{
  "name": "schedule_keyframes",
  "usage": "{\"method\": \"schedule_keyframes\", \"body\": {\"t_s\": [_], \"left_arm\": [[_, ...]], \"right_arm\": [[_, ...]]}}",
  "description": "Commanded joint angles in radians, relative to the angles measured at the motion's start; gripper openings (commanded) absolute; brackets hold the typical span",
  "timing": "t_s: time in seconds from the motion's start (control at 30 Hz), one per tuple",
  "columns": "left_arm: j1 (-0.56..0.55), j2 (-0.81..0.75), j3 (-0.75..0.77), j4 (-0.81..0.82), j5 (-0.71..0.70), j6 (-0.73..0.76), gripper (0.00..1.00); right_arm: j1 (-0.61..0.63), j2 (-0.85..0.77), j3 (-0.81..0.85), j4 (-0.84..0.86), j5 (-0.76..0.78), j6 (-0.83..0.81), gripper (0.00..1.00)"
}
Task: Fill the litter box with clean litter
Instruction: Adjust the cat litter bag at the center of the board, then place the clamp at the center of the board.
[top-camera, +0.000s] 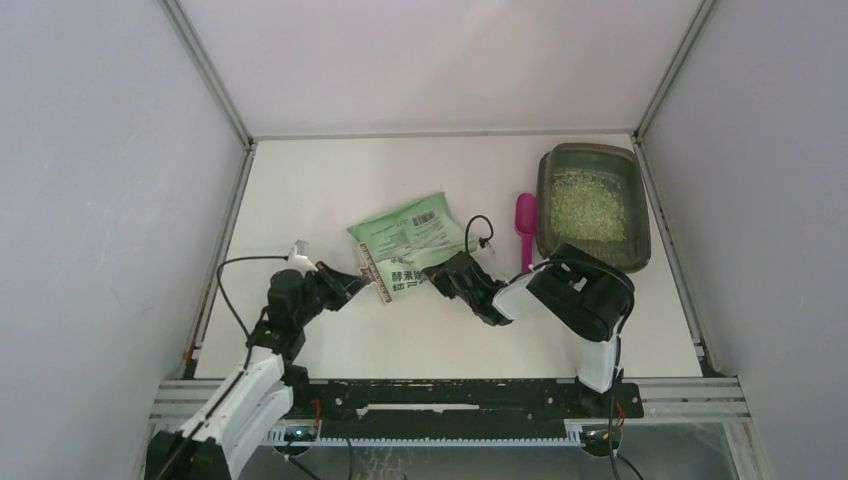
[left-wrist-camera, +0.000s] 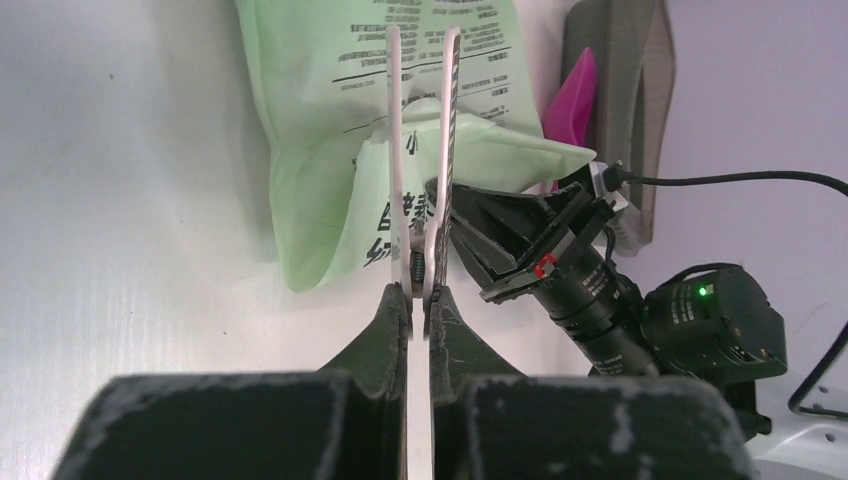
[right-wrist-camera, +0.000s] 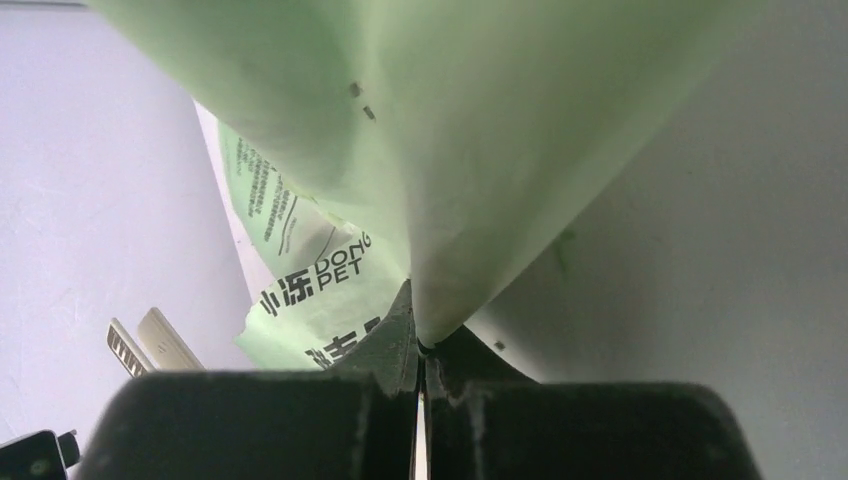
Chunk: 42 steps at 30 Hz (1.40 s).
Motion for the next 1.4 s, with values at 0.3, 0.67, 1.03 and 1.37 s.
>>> {"method": "schedule_keyframes", "body": {"t_s": [0.3, 0.67, 1.03, 1.37], "left_arm": [[0.014, -0.414, -0.001, -0.415, -0.127, -0.012, 0.03], [0.013, -0.613, -0.151, -0.409, -0.244, -0.118, 0.06], [0.014, -0.632, -0.263, -0.293, -0.318, -0.226, 0.04], [0.013, -0.324, -0.216, -0.143, -0.277, -0.217, 0.04]], "right_arm": [[-0.102, -0.173, 0.087, -0.082, -0.096, -0.107, 0.00], [-0.101, -0.179, 0.170, -0.156, -0.126, -0.103, 0.00], [-0.085, -0.164, 0.184, -0.165, -0.125, -0.088, 0.00], [-0.087, -0.156, 0.214, -0.169, -0.125, -0.082, 0.00]]}}
